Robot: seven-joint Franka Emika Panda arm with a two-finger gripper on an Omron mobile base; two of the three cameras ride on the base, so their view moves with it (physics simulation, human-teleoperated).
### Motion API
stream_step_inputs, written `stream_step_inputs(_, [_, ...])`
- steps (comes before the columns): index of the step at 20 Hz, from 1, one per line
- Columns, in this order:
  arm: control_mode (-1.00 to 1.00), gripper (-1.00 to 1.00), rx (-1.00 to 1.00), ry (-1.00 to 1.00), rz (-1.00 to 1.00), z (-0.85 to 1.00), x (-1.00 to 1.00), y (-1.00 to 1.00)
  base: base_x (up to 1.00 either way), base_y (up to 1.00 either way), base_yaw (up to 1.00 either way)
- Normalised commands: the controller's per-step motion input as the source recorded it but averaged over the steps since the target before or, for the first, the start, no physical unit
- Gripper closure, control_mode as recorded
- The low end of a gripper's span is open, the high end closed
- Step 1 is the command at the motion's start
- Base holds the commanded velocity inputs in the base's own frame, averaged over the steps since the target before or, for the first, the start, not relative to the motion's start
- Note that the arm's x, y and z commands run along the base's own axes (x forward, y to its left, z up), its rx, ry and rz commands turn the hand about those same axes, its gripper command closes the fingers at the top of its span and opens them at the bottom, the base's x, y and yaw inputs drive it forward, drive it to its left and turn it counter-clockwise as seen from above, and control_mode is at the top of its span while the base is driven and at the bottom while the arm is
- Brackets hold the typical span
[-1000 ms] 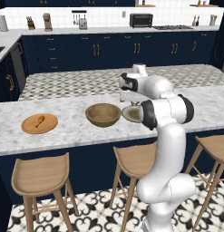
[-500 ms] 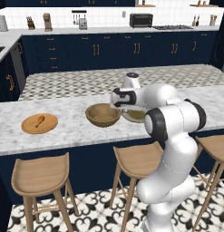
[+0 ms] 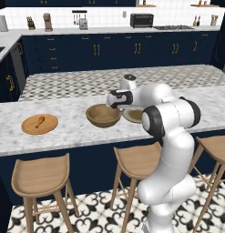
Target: Pick the chicken drumstick and mushroom from their plates and place them in the bowl. Then put the bowl in the fridge.
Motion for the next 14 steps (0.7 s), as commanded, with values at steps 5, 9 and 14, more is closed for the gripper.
stream_step_inputs(5, [-1.00, 1.00, 0.00, 0.05, 0.00, -0.01, 0.00, 0.48, 0.00, 0.00, 0.00])
stream_step_inputs(9, [-1.00, 1.00, 0.00, 0.09, 0.00, -0.25, 0.00, 0.12, 0.00, 0.00, 0.00])
stream_step_inputs(14, [-1.00, 1.00, 0.00, 0.11, 0.00, -0.30, 0.00, 0.00, 0.00, 0.00, 0.00])
